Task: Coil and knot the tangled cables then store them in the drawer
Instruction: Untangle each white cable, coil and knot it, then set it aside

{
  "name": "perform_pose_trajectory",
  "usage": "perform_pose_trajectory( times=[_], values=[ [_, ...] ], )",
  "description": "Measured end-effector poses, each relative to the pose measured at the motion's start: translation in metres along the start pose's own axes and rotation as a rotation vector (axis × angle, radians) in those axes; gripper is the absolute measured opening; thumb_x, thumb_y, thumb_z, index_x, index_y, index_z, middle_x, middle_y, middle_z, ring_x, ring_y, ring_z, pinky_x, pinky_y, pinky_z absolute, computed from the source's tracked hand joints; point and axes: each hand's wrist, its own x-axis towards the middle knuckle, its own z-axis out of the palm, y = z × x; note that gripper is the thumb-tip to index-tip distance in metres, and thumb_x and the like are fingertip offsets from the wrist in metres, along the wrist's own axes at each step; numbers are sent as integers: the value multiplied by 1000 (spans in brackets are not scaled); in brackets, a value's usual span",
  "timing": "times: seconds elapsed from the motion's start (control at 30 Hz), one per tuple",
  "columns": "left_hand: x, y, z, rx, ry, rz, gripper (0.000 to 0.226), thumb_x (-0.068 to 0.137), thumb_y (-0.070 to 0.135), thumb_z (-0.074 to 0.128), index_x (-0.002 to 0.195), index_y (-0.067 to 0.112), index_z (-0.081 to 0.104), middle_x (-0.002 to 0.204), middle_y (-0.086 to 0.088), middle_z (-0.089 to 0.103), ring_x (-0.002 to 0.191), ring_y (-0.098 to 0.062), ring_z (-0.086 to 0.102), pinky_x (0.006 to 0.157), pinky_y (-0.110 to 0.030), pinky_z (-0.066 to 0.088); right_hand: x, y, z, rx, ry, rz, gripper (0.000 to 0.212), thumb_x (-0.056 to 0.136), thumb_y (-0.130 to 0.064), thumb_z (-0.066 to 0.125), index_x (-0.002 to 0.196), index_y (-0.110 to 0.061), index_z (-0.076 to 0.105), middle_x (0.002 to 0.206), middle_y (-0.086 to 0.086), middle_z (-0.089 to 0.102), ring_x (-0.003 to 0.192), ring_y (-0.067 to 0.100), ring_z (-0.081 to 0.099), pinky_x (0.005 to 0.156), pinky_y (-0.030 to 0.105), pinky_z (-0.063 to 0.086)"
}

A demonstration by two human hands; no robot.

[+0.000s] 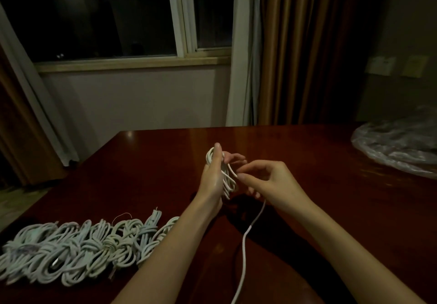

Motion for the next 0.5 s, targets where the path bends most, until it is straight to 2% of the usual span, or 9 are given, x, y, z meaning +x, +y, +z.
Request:
perform_pose_trajectory(
  times=[0.07,0.13,0.2,0.3,0.4,0.5],
  values=[
    [-4,-1,5,100,-53,15,54,102,43,31,79,2,57,80,1,70,69,-10,67,62,-25,53,0,-3,-2,33,-110,61,23,86,-23,69,109,-23,63,77,-8,69,62,8,67,63,25,53],
    [-8,-6,11,237,-110,37,61,99,49,30,97,-3,62,92,1,69,82,-11,67,73,-25,54,-2,-6,-1,-21,-231,94,35,86,-20,69,116,-26,52,86,-6,70,72,7,69,70,24,56],
    [-12,-11,15,307,-162,37,59,91,57,30,100,12,67,105,-1,68,103,-15,64,92,-34,51,-4,-8,1,-159,-238,65,38,88,-19,66,119,-27,46,94,-6,65,81,5,67,75,22,57],
    [-15,-12,18,325,-193,30,51,87,60,30,97,25,67,116,2,65,117,-13,57,103,-36,44,-7,-11,3,-306,-188,25,32,94,-29,55,124,-24,45,92,-7,63,82,6,65,75,23,55],
    [-14,-12,19,296,-182,55,49,95,53,29,93,23,67,116,4,65,117,-10,57,98,-25,44,-11,-10,11,-461,-92,23,31,98,-41,42,124,-23,45,86,-9,60,77,10,63,71,32,54],
    [-14,-11,21,306,-193,74,51,101,46,25,109,16,66,114,6,65,113,-4,58,86,-16,47,-13,-11,15,-583,-9,-3,34,101,-40,34,123,-17,43,85,-7,56,75,15,61,68,32,50]
  ],
)
